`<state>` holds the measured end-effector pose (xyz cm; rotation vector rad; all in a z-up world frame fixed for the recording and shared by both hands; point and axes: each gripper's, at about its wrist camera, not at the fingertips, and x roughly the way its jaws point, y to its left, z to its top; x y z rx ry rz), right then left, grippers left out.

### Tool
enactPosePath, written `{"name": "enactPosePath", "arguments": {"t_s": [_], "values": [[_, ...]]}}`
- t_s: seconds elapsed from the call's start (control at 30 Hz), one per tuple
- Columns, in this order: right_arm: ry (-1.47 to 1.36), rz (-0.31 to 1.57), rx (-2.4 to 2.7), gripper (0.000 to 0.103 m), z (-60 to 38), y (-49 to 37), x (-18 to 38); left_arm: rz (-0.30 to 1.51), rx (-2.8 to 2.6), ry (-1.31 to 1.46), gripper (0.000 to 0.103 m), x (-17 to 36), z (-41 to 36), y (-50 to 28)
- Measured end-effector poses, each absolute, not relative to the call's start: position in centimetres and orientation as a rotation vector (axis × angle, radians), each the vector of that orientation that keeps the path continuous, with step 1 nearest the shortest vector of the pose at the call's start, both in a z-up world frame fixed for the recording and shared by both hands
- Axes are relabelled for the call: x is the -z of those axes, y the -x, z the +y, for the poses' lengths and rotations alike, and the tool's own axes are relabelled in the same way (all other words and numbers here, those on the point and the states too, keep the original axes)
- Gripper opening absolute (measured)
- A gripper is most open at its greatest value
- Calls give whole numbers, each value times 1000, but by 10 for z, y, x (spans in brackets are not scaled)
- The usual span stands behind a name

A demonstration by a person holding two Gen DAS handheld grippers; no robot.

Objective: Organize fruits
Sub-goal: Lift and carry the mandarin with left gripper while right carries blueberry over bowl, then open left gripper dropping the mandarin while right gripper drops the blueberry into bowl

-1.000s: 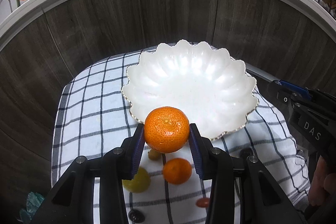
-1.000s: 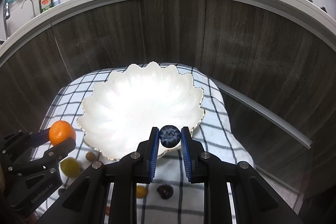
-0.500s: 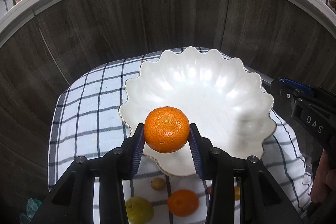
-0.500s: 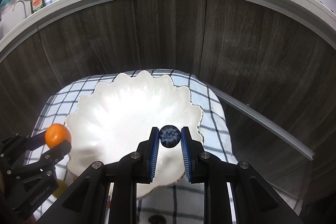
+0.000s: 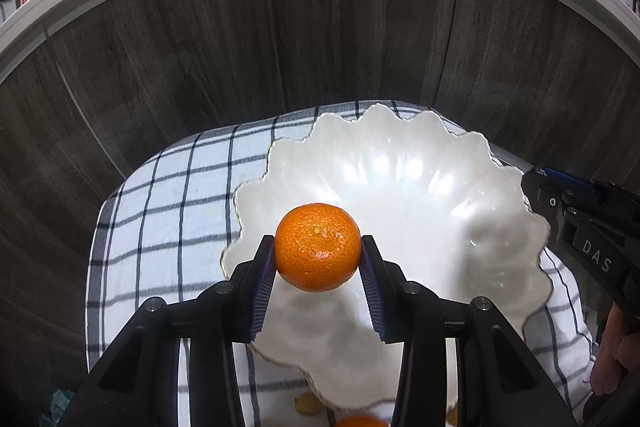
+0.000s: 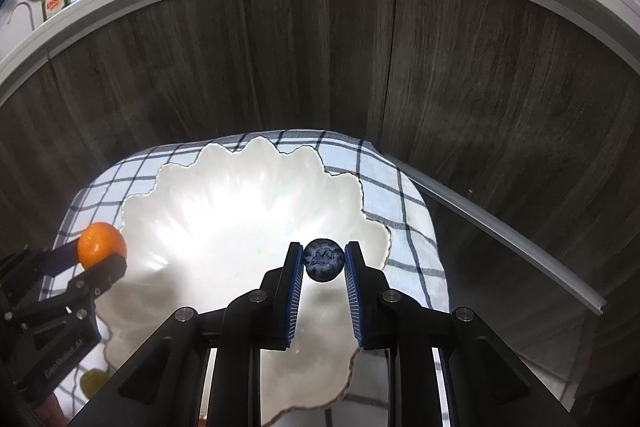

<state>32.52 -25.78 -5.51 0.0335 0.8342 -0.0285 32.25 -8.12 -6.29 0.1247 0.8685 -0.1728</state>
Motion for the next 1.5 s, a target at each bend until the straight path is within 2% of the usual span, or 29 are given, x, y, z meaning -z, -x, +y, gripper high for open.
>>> {"name": "enactPosePath", "arguments": {"t_s": [0.73, 0.77, 0.8, 0.87, 0.93, 1.03, 1.17, 1.27, 1.5], "values": [[-75, 931, 47, 24, -268, -365, 78, 977, 180, -100, 43, 83, -82, -355], [-81, 936, 52, 27, -269, -365, 79, 974, 174, -92, 46, 82, -81, -355], [-83, 940, 60, 31, -270, -365, 79, 967, 173, -89, 56, 80, -80, -353], [-98, 942, 69, 52, -272, -365, 78, 946, 166, -101, 67, 76, -81, -351], [-107, 929, 79, 59, -274, -363, 76, 937, 167, -119, 67, 74, -83, -349], [-110, 917, 90, 59, -276, -360, 72, 929, 166, -126, 72, 70, -83, -348], [-112, 908, 95, 60, -277, -357, 67, 904, 151, -124, 84, 61, -80, -348], [-105, 888, 96, 70, -275, -354, 60, 887, 145, -129, 85, 54, -78, -347], [-99, 835, 91, 70, -268, -348, 39, 869, 123, -123, 85, 40, -68, -343]]}}
